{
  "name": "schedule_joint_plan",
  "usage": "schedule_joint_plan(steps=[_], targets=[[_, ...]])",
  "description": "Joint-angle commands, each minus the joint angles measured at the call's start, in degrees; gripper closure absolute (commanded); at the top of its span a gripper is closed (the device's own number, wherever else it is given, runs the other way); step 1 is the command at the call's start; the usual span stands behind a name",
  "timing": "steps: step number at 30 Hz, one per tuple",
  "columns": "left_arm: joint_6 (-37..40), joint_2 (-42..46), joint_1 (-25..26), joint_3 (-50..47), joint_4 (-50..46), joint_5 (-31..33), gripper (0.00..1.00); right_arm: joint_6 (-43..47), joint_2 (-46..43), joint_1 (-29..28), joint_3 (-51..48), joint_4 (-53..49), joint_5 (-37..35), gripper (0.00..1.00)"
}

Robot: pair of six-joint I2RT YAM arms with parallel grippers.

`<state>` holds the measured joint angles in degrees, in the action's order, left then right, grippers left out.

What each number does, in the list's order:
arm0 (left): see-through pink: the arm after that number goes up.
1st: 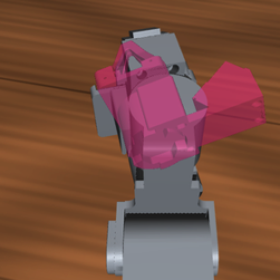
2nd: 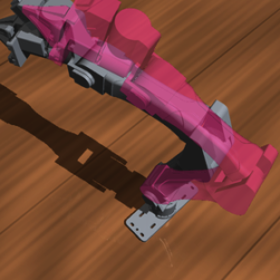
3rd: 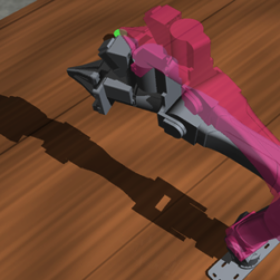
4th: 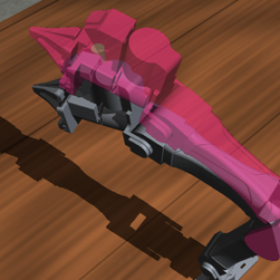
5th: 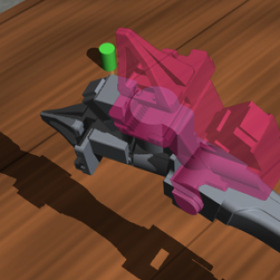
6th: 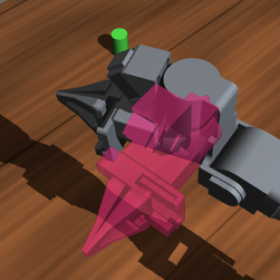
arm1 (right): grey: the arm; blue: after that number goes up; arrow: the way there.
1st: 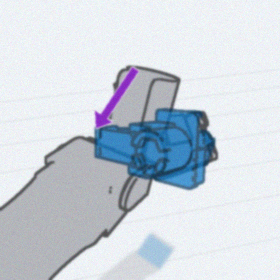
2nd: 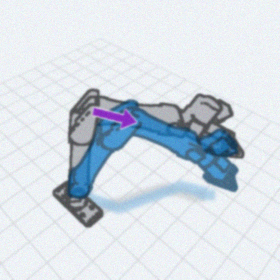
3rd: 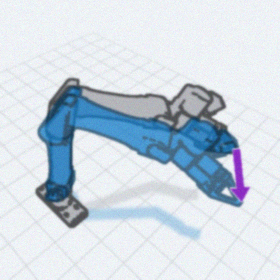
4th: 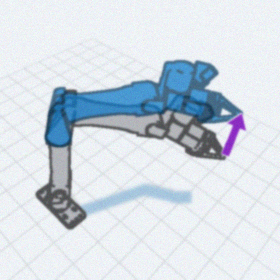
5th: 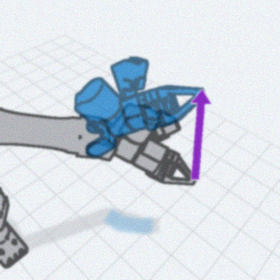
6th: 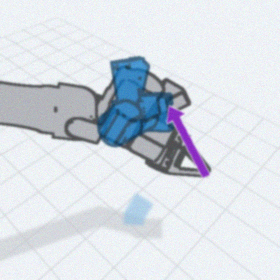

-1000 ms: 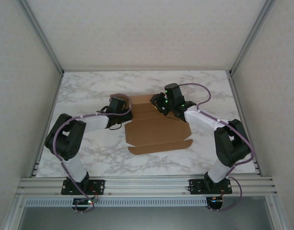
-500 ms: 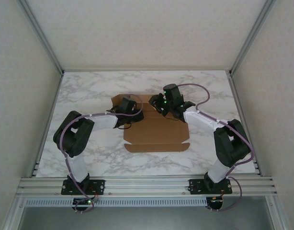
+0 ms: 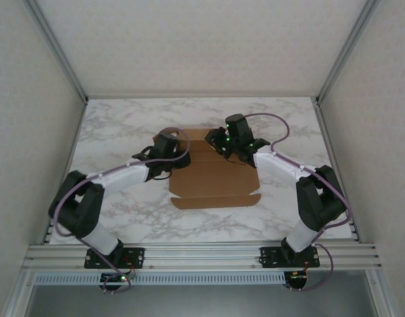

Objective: Fold the paper box

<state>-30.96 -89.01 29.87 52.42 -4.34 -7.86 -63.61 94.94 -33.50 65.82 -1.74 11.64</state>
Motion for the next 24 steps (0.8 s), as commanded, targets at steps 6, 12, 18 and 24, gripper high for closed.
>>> schedule_joint_plan(steps=[6,12,18,24], targets=[[5.52,12.34,0.37,-3.2,-9.52,-1.32,0.54,1.48,0.51,0.45,0.69,-2.28,-0.5,0.72],[5.79,20.04,-0.62,-1.64,-10.77,-2.64,0.56,1.54,0.69,0.47,0.86,-2.27,-0.38,0.72],[2.94,22.17,-12.07,3.83,-8.21,-0.58,0.57,2.35,0.27,0.47,0.8,-2.89,-0.08,0.72],[-4.88,11.06,-22.83,5.61,-3.62,-0.78,0.59,2.31,0.46,0.48,1.3,-3.01,0.38,0.72]])
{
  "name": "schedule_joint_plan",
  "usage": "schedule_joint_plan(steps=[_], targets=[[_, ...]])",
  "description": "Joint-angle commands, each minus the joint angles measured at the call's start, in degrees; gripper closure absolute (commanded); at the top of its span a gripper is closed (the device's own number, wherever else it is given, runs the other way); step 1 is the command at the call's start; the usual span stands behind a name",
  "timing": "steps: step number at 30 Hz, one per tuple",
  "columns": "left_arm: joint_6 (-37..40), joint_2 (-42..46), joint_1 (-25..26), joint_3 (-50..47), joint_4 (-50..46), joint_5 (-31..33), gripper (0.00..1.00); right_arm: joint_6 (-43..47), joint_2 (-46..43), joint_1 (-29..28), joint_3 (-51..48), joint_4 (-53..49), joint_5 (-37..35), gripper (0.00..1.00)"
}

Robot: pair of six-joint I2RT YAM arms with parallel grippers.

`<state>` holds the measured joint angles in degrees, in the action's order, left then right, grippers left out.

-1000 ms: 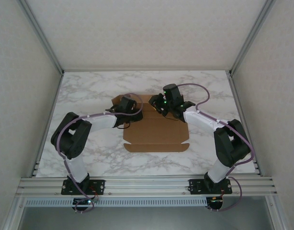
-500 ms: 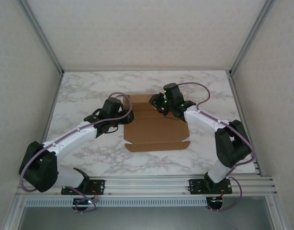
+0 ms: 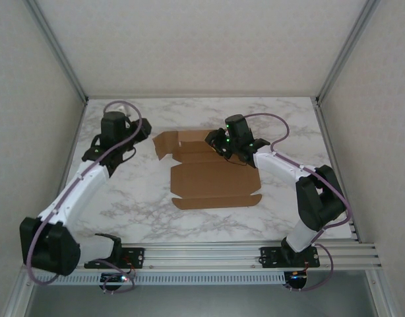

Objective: Fold the paper box

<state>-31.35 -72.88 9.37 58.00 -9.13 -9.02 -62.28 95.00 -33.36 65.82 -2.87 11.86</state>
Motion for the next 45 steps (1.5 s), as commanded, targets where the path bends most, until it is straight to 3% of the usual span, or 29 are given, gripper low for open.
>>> schedule_joint_plan(steps=[1,7,12,23,33,41,45], targets=[[-4.93,-7.61,-3.33,0.23,2.44,-0.62,0.59,1.09,0.45,0.32,1.55,-2.09,0.16,0.72],[-1.32,-24.42,-4.35,6.52,4.51,-10.07,0.58,1.06,0.94,0.33,2.34,-2.49,0.54,0.72],[0.58,-29.48,-2.67,8.14,4.28,-14.68,0.58,0.76,1.4,0.32,2.41,-2.27,0.63,0.72],[0.24,-22.85,5.73,2.36,3.97,-13.5,0.57,0.44,2.64,0.27,3.58,-2.4,0.8,0.72],[1.59,-19.82,7.05,-2.14,6.86,-16.46,0.57,1.02,3.24,0.24,3.86,-2.75,1.19,0.72],[10.27,-21.06,10.03,1.24,6.82,-14.41,0.56,1.64,4.16,0.34,4.72,-2.97,3.32,0.72],[17.85,-19.21,12.36,2.36,8.2,-6.96,0.53,2.4,4.82,0.66,5.69,-3.62,4.77,0.71]])
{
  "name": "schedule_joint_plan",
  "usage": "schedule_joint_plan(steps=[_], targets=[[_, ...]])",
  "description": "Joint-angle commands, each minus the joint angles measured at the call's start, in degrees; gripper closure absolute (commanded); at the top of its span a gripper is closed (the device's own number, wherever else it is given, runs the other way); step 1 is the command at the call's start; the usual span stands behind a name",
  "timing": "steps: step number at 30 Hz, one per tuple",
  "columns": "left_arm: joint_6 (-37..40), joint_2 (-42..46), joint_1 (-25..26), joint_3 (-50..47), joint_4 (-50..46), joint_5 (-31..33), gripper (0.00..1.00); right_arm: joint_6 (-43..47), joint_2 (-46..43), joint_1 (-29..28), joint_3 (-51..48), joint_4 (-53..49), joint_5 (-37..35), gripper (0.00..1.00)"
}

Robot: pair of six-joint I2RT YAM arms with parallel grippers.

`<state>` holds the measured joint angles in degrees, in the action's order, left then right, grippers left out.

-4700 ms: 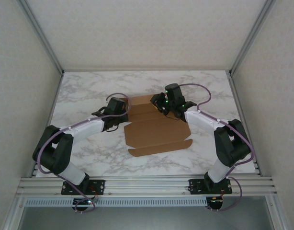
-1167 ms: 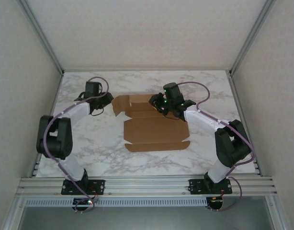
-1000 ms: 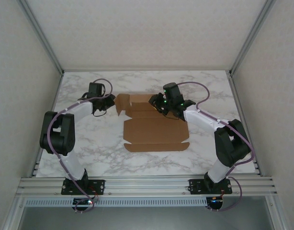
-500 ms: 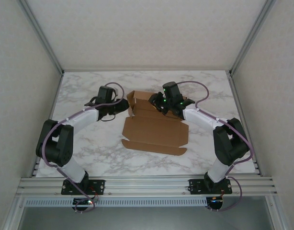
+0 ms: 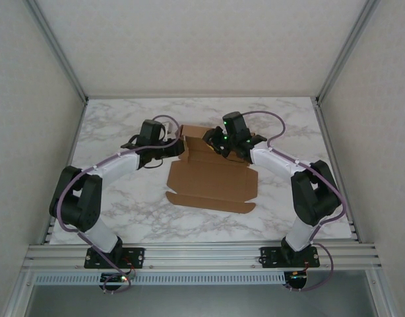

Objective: Fold the paper box

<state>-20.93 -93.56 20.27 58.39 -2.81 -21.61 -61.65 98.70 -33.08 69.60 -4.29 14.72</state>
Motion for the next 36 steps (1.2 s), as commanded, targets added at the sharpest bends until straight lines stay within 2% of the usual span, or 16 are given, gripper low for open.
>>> schedule_joint_plan(steps=[1,4,8,10,15,22,31,36], targets=[[10.62,2.28,1.73,1.02,3.55,7.31,0.53,1.92,1.23,0.57,2.2,-2.42,2.38,0.71],[19.27,4.78,2.13,-3.7,10.82,14.91,0.52,2.28,1.41,1.13,2.68,-2.89,3.58,0.71],[28.87,7.8,2.37,-10.25,20.78,17.46,0.52,3.02,1.73,1.87,3.35,-4.01,5.01,0.71],[32.41,8.6,2.36,-13.19,25.83,17.12,0.52,3.22,2.17,2.1,3.91,-4.23,5.8,0.71],[38.5,8.12,2.49,-17.46,32.59,10.5,0.52,3.53,3.53,2.35,5.53,-4.82,7.81,0.71],[39.06,5.63,2.62,-15.66,34.14,3.34,0.52,3.77,4.79,2.4,6.98,-5.02,9.65,0.71],[43.33,1.48,2.67,-12.27,32.11,4.87,0.52,4.1,4.22,2.4,7.38,-5.0,11.46,0.71],[42.1,2.12,2.64,-12.24,32.05,5.93,0.53,5.13,3.38,2.49,8.24,-6.46,11.97,0.68]])
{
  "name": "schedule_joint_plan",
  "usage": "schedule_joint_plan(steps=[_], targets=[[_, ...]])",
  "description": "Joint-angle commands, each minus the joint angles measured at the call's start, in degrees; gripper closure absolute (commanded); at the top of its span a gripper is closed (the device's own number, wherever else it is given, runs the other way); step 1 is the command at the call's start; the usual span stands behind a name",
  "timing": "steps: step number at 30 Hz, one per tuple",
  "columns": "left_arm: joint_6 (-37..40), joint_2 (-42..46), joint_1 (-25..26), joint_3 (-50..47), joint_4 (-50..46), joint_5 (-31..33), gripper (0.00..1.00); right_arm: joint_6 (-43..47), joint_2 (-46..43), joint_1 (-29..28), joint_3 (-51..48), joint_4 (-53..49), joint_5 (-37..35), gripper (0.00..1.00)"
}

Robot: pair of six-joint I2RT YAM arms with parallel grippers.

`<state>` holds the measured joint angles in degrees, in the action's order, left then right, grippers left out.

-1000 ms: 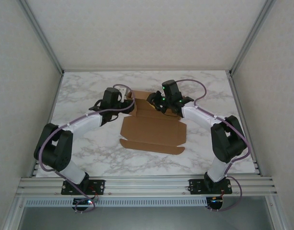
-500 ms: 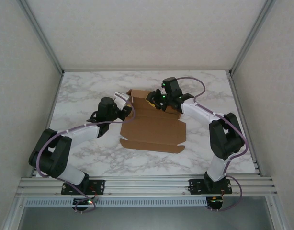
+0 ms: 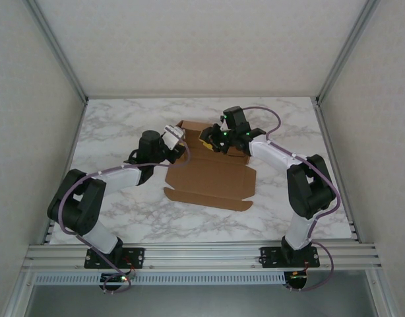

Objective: Fold the paper box

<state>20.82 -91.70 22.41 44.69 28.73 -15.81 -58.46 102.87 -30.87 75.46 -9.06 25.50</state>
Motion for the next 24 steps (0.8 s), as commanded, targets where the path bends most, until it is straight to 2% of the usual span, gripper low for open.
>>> schedule_joint_plan(steps=[1,8,10,13,18,24], targets=[[-0.19,0.62,0.48,1.34,0.69,0.48,0.54,2.76,-1.0,0.45,3.14,-3.01,1.3,0.66],[-1.89,1.78,0.35,0.1,1.13,0.27,0.55,3.17,-4.3,0.38,2.95,-5.08,4.17,0.45],[-2.65,1.78,0.35,-0.11,1.44,0.2,0.56,1.48,-6.02,0.4,1.86,-5.07,2.32,0.38],[-3.86,1.97,0.35,-0.47,2.1,-0.13,0.56,-5.88,-9.4,0.45,-1.29,-4.7,-5.77,0.29],[-5.56,2.68,0.43,-0.91,2.62,-0.85,0.56,-16.95,-12.61,0.44,-3.0,-6.61,-16.13,0.28],[-8.53,2.47,0.74,-0.92,3.76,-2.09,0.56,-23.72,-12.44,0.51,-3.04,-9.74,-22.88,0.23]])
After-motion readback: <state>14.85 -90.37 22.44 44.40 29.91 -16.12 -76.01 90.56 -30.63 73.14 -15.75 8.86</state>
